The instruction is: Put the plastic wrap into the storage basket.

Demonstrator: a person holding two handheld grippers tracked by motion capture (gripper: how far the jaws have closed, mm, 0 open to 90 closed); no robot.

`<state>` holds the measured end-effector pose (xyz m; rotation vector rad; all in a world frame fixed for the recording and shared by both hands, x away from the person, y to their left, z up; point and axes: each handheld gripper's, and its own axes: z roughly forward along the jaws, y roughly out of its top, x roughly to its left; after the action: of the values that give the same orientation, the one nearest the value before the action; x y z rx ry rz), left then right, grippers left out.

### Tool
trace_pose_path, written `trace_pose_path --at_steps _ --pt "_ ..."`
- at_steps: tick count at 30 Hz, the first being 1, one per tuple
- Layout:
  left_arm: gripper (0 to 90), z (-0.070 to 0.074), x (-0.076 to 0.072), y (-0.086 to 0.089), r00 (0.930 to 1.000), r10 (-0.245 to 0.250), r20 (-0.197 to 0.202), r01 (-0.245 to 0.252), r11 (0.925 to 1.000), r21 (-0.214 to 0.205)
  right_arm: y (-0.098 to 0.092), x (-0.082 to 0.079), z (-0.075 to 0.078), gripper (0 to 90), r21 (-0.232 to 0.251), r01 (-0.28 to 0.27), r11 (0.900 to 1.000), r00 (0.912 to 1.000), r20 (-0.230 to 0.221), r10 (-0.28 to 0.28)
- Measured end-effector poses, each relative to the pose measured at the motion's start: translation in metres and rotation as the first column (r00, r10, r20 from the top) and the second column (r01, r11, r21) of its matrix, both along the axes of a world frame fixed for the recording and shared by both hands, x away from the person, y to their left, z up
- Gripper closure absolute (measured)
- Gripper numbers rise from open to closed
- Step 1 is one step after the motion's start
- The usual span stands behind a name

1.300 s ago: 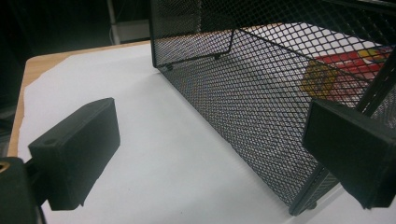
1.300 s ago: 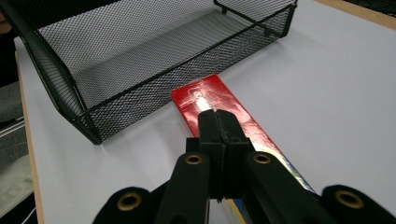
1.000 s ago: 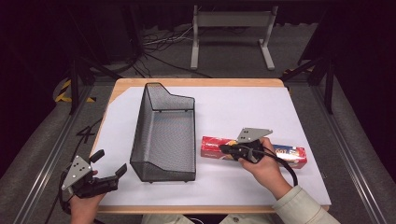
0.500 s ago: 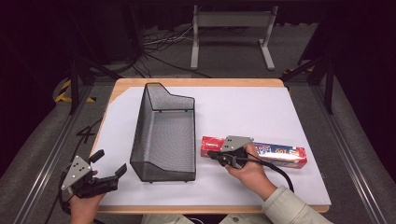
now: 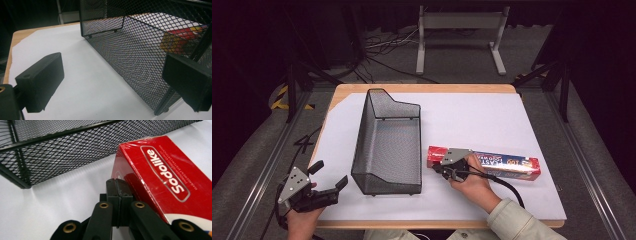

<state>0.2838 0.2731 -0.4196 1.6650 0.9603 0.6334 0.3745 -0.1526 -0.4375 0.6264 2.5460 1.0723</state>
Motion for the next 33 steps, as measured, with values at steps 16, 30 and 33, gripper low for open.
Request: trace_pose_path --at_steps 16,30,33 --pt "5.0 0.000 0.000 0.001 1.0000 0.001 -0.001 -0.001 1.0000 -0.003 0.001 0.041 0.001 90.0 0.015 0.121 0.9925 0.9926 -0.003 -0.121" --pt "5.0 -0.001 0.000 0.001 1.0000 -0.001 -0.002 0.001 1.0000 -0.003 -0.008 0.073 0.005 90.0 0.020 0.223 0.9747 0.9748 0.008 -0.223" --pt "5.0 0.000 0.000 0.001 1.0000 -0.001 -0.001 0.001 1.0000 -0.003 -0.009 0.077 0.006 90.0 0.005 0.233 0.9724 0.9722 0.018 -0.233"
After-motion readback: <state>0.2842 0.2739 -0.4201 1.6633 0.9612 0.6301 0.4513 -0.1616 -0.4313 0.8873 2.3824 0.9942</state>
